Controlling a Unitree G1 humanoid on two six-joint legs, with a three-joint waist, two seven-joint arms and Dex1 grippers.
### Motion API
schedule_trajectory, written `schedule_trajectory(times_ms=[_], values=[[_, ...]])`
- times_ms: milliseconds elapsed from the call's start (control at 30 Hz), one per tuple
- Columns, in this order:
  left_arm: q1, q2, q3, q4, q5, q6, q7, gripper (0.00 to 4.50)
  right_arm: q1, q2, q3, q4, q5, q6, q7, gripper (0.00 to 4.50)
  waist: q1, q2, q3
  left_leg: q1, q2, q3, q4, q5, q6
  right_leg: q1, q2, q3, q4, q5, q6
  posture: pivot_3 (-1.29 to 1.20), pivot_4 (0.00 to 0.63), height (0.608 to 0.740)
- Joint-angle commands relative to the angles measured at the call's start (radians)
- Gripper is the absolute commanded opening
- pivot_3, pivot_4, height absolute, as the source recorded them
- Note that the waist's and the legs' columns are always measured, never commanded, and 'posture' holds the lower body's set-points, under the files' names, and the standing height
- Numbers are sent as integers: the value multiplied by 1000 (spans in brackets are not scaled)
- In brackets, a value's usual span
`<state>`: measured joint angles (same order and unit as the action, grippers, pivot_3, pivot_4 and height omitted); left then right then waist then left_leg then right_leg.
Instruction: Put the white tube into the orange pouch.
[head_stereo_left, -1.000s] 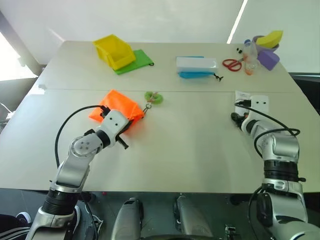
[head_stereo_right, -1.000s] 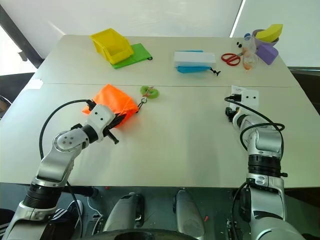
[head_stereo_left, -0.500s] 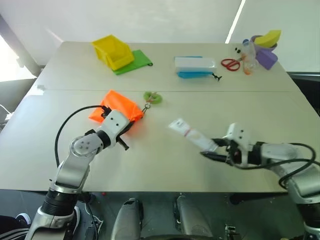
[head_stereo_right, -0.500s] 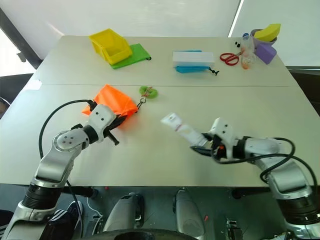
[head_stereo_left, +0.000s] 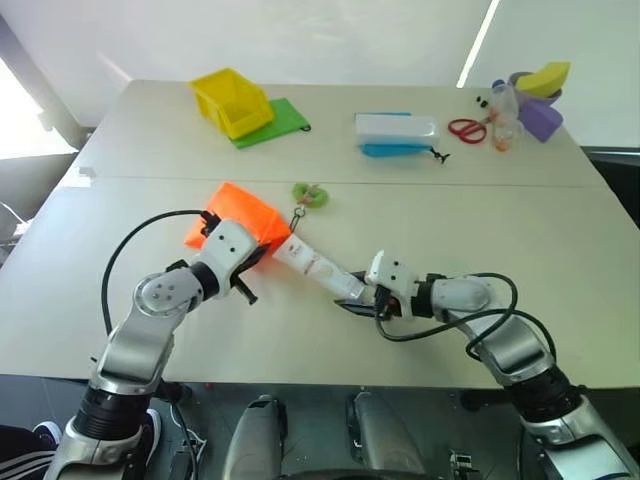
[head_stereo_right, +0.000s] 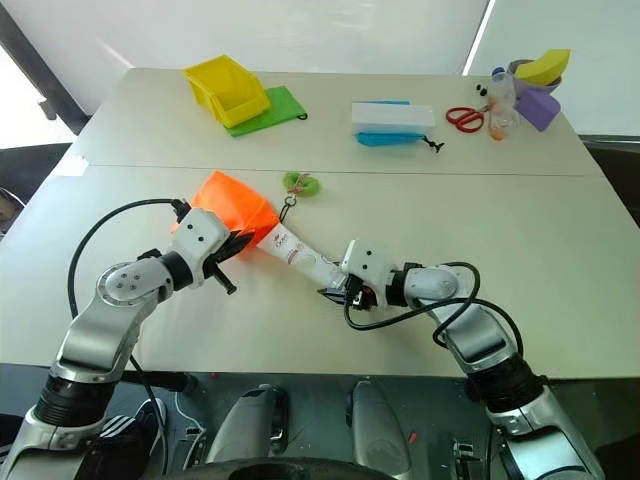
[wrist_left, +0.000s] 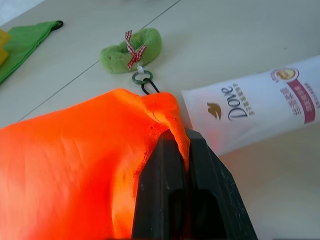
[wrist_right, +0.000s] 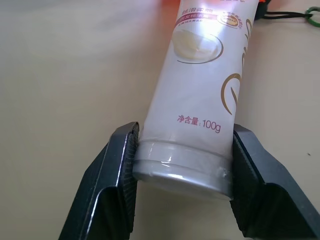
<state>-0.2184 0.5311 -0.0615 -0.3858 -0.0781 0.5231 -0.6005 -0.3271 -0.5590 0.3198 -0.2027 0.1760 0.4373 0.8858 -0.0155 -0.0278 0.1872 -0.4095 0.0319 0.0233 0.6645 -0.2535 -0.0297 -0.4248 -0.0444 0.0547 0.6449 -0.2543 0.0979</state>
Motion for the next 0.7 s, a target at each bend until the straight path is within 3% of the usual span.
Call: schedule_trajectory(times_ms=[33,700], values=[[3,10,24,-62,-11,6,11,0,-10,13,3,-34,39,17,39,1799,0,0,0,0,0,0,0,0,0,0,0,0,0,0,0,0,150,740],[9,33,8,-80,-54,35,-15,0,-258,263,115,291,-93,-157,37,1799,-5,0,0,1,0,0,0,0,0,0,0,0,1,0,0,0,150,740]])
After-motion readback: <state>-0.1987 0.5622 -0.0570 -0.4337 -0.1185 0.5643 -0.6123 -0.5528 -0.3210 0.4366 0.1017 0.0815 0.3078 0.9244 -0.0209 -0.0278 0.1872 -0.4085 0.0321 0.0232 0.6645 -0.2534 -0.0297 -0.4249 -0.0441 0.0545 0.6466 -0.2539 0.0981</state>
